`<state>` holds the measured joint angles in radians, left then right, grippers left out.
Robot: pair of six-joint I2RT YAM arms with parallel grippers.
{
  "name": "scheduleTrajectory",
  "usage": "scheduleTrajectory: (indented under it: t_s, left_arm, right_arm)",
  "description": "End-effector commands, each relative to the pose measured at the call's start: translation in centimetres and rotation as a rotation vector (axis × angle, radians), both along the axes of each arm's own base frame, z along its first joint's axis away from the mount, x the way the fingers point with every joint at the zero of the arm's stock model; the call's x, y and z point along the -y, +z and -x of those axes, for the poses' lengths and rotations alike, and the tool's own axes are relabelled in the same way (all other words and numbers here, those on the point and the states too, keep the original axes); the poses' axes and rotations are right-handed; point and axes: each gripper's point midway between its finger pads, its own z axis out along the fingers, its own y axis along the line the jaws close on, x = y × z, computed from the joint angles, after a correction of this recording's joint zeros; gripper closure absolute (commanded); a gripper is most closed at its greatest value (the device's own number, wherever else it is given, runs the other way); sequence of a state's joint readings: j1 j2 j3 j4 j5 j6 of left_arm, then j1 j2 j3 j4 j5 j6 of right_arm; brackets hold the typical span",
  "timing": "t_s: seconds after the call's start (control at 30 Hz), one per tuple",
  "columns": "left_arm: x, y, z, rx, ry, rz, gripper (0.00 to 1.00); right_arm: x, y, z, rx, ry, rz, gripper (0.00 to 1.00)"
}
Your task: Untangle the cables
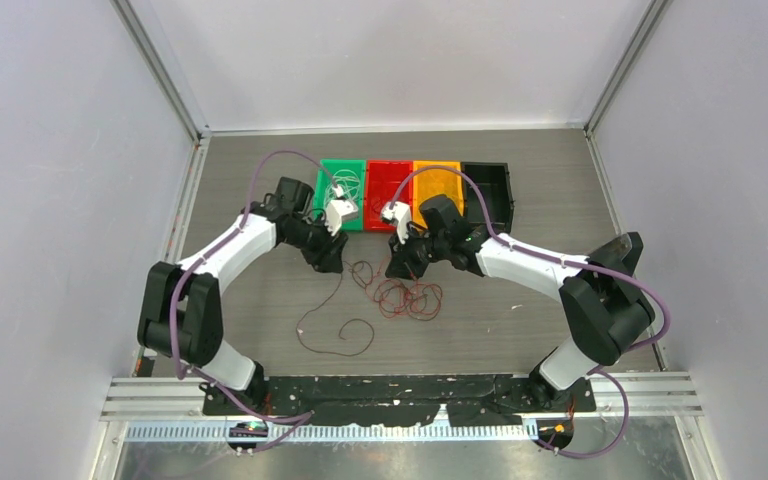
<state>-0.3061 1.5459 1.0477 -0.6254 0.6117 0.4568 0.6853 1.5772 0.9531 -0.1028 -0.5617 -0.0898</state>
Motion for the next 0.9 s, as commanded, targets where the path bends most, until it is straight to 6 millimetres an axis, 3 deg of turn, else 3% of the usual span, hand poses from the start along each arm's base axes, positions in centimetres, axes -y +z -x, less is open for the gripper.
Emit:
scheduleTrajectory:
  t_s: [0.0,0.17,0.5,0.6,0.77,0.87]
  left_arm:
    - [1.1,-0.6,0.9,0.085,-0.236,-0.009,0.55]
    - [1.6,-1.6,-0.4,0.069,-0.214,-0.016,0.55]
    - [1.8,-2.2,0.2,0.079,-0.229,-0.035,0.51]
    - [1.6,-2.2,-0.6,0.114,-0.185,-0.052,0.50]
    - [1.2,-1.4,-3.7,0.264,-0.096,-0.084,0.46]
    - [1.7,-2.1,-2.5,0.193,-0.191,-0.083,0.49]
  right_arm:
    - [-0.2,1.6,0.0,0.040,0.017,-0.034,0.94]
    - [-0.1,1.5,-0.2,0.036,0.004,-0.032,0.94]
    - [0.8,0.4,0.4,0.018,-0.015,-0.016,0.95]
    - [0.8,0.3,0.4,0.016,-0.016,-0.016,0.94]
    - [0.7,0.4,0.3,0.019,-0.018,-0.020,0.95]
    - [0.7,0.5,0.1,0.024,-0.019,-0.019,0.94]
